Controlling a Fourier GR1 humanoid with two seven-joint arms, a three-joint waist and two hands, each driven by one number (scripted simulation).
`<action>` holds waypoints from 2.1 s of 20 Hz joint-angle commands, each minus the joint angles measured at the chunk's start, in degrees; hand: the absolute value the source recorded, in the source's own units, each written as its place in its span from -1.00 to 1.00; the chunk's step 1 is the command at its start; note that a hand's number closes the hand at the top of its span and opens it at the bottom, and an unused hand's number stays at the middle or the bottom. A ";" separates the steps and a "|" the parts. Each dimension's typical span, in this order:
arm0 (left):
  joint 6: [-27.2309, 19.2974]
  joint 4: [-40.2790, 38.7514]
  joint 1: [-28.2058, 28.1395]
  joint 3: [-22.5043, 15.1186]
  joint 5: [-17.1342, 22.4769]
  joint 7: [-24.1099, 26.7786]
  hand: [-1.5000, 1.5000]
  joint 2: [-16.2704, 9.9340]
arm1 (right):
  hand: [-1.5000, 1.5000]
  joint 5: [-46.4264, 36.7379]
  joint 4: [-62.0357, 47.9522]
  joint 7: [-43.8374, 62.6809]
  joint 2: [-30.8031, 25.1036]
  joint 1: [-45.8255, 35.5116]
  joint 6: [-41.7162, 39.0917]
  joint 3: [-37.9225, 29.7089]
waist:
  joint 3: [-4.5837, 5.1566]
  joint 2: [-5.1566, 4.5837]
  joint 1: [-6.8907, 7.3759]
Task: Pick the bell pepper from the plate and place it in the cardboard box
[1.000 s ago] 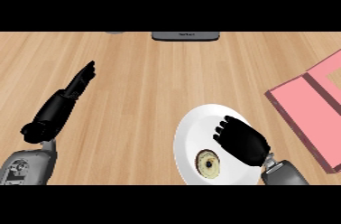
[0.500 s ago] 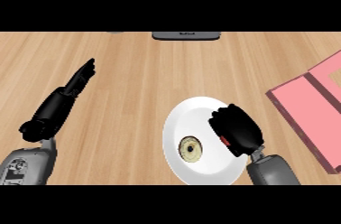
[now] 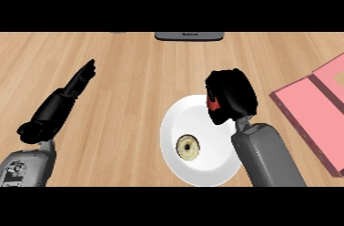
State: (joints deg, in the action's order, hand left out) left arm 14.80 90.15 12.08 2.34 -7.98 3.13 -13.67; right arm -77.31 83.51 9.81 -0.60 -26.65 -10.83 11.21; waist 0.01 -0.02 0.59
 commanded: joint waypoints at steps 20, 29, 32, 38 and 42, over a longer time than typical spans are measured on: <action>-1.05 0.17 -1.46 -0.43 -2.13 0.90 0.00 1.72 | 1.00 10.75 6.01 17.82 -14.79 -10.66 2.34 -31.52 | -0.02 -0.05 -0.52; -0.66 -0.89 0.12 -0.40 -2.00 1.10 0.00 1.91 | 1.00 17.48 -9.67 11.27 -24.83 -7.60 -13.82 -36.70 | -0.03 -0.18 -0.61; -0.48 1.36 0.52 0.53 -1.25 -1.63 0.00 1.54 | 1.00 18.15 -14.65 8.38 -28.50 -7.61 -14.16 -37.49 | -0.04 -0.11 -0.18; 1.94 1.96 0.27 1.77 0.47 -1.47 0.00 -0.01 | 1.00 19.55 -20.79 6.03 -32.17 -4.64 -21.25 -37.24 | -0.03 -0.08 -0.10; 2.78 0.76 0.68 3.41 1.27 -1.74 0.00 -1.04 | -1.00 24.78 -23.09 -3.43 -35.66 -5.04 -25.52 -37.92 | -0.03 -0.01 -0.34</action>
State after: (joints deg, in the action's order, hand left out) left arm 15.52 90.34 11.82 3.70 -8.92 3.24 -13.04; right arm -55.43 62.88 11.51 -34.07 -31.93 -33.23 -26.50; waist -0.03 -0.09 0.25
